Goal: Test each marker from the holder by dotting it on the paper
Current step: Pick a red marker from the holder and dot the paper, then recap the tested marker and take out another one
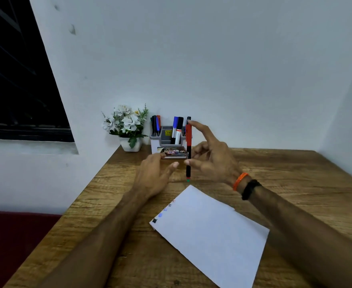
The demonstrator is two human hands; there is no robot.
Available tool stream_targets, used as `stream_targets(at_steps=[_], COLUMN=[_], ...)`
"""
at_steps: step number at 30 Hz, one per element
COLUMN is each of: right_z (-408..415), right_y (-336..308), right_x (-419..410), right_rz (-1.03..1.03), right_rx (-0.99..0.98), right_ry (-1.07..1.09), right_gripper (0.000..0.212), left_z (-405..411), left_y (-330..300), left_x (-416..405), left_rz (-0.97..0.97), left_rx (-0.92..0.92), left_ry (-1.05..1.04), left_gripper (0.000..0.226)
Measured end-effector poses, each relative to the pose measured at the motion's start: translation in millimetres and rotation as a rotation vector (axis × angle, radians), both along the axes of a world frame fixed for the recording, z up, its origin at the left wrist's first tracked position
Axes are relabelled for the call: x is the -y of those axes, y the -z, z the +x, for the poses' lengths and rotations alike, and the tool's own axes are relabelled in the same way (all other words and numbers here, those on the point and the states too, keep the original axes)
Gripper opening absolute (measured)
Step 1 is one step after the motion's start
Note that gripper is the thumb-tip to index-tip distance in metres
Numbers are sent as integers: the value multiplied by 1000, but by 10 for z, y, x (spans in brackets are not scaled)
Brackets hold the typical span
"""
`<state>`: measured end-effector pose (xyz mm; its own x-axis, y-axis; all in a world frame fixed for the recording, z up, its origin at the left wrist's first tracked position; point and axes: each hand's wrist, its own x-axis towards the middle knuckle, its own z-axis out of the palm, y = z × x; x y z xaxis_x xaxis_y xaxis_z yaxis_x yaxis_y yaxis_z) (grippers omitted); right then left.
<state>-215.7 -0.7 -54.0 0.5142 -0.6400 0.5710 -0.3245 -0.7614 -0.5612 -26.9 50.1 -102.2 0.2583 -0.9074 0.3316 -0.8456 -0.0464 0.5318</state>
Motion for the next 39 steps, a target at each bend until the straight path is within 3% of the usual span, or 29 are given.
stream_targets(at_steps=[3, 6, 23, 28, 35, 39], right_z=[69, 144, 505, 508, 559, 725], right_y=[-86, -143, -279, -121, -154, -155], right_x=[249, 495, 1228, 1214, 1122, 998], right_rz=[20, -20, -103, -31, -120, -154], right_rx=[46, 104, 134, -32, 33, 85], right_ry=[61, 104, 237, 237, 276, 242], right_gripper=[98, 98, 96, 54, 59, 42], left_z=[26, 46, 83, 88, 91, 126], left_y=[110, 182, 238, 242, 243, 192], left_x=[160, 226, 259, 270, 272, 250], left_rz=[180, 307, 316, 320, 326, 306], left_rx=[197, 282, 331, 330, 316, 295], left_ry=[-95, -81, -67, -69, -69, -63], left_gripper=[82, 82, 81, 81, 83, 79])
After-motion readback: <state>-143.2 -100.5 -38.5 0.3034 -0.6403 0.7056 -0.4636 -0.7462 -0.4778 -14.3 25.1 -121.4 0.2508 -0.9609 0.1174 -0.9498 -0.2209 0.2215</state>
